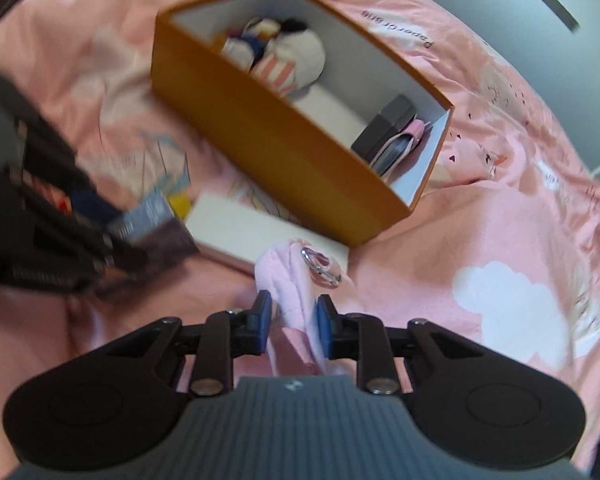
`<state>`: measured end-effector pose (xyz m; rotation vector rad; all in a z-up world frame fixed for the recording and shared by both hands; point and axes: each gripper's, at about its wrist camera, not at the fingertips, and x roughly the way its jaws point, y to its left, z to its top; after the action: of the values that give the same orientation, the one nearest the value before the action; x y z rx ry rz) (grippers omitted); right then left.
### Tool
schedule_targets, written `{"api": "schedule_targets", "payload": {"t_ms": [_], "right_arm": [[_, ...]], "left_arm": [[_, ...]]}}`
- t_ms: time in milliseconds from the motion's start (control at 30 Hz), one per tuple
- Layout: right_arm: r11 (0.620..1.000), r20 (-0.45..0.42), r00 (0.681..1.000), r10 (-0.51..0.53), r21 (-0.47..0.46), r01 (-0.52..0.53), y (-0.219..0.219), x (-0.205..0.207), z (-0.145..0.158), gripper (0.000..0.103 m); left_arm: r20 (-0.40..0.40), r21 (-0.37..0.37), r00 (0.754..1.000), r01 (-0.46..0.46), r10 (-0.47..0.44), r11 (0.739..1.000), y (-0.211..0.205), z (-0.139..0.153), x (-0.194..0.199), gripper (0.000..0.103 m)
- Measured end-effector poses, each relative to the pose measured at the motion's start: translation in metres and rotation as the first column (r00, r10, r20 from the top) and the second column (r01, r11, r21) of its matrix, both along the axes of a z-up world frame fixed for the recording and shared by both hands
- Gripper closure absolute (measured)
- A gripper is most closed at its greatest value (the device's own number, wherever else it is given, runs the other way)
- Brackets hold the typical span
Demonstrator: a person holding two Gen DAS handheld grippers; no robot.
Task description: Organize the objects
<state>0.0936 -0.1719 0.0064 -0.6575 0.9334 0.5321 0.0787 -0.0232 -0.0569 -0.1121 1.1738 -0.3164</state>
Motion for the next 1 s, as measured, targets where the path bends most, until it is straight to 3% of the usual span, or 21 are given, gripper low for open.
{"api": "schedule_targets", "payload": {"t_ms": [200,367,567,800,1000], "right_arm": [[0.965,-0.056,0.991,-0.117,0.228,0.127,-0.013,0.009,0.029,0.078],[0.889,-0.106,0.979,-0.175,0.411,0.203,-0.025,0.016,0.050,0.078],[0.786,-0.138,0.970,-0.201,0.567,0.244,-0.035,0.032,0.072,0.078],[0.700,-0.129,0.964,-0.233,0.666,0.258,-0.032,0.064,0.087,0.078],[0.594,-0.226,0.935,-0.275,0.725,0.350,-0.032,0.110,0.077,0.078]], "left_arm": [[0.075,-0.040,0.997,-0.032,0.035,0.999,0.011,0.026,-0.004,0.078],[0.144,-0.075,0.988,-0.040,0.050,0.996,0.020,0.052,-0.005,0.078],[0.222,-0.122,0.971,-0.063,0.089,0.991,0.033,0.085,0.003,0.078],[0.285,-0.125,0.948,-0.114,0.145,0.986,0.054,0.112,0.033,0.078],[0.315,-0.092,0.931,-0.163,0.184,0.982,0.070,0.120,0.070,0.078]]}}
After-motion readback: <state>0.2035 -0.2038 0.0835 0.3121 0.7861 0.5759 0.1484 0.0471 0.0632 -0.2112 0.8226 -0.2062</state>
